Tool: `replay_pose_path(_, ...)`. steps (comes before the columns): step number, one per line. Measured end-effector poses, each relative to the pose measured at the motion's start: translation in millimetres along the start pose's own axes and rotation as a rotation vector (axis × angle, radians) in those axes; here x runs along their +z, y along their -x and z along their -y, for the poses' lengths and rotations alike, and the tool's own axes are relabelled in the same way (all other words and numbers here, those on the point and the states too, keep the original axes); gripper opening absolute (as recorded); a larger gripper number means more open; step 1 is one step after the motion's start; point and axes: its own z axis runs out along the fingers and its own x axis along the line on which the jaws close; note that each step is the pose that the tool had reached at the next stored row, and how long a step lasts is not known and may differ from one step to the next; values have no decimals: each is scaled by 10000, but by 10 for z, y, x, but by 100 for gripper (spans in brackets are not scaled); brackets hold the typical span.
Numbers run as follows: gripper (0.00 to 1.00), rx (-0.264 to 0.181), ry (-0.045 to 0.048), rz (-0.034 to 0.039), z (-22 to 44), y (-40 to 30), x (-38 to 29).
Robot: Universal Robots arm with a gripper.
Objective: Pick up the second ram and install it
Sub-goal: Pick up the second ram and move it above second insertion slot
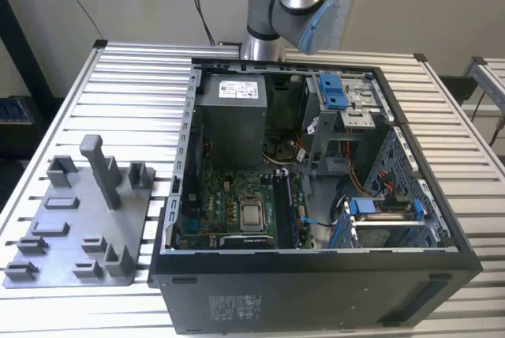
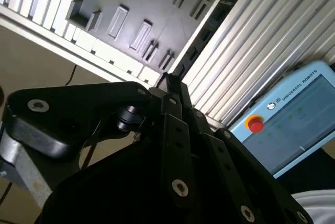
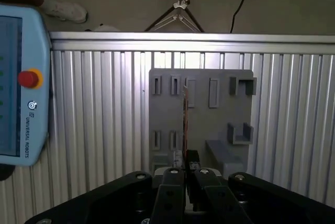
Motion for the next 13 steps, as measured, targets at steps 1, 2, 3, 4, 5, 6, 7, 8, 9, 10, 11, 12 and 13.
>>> replay_pose_path(1, 14, 0, 1, 0, 0, 0, -6)
replay_pose_path(2, 14, 0, 0, 0, 0, 0, -6)
replay_pose_path(3, 14, 1, 0, 0, 0, 0, -6)
replay_pose_path(4, 14, 3, 0, 1, 0, 0, -6)
replay_pose_path(5, 14, 4, 0, 0, 0, 0, -6)
replay_pose_path(6, 14, 6, 0, 0, 0, 0, -6)
replay_pose_path(7, 14, 7, 1, -1, 0, 0, -7)
replay_pose_path(8, 14, 8, 1, -1, 0, 0, -7)
replay_pose_path(9, 14, 10, 1, -1, 0, 0, -7)
replay_pose_path(10, 14, 11, 1, -1, 0, 0, -7)
replay_pose_path(11, 14, 12, 1, -1, 0, 0, -7)
replay_pose_path(12, 14, 14, 3, -3, 5, 1, -8)
replay_pose_path(13, 14, 13, 5, -4, 12, 1, -9)
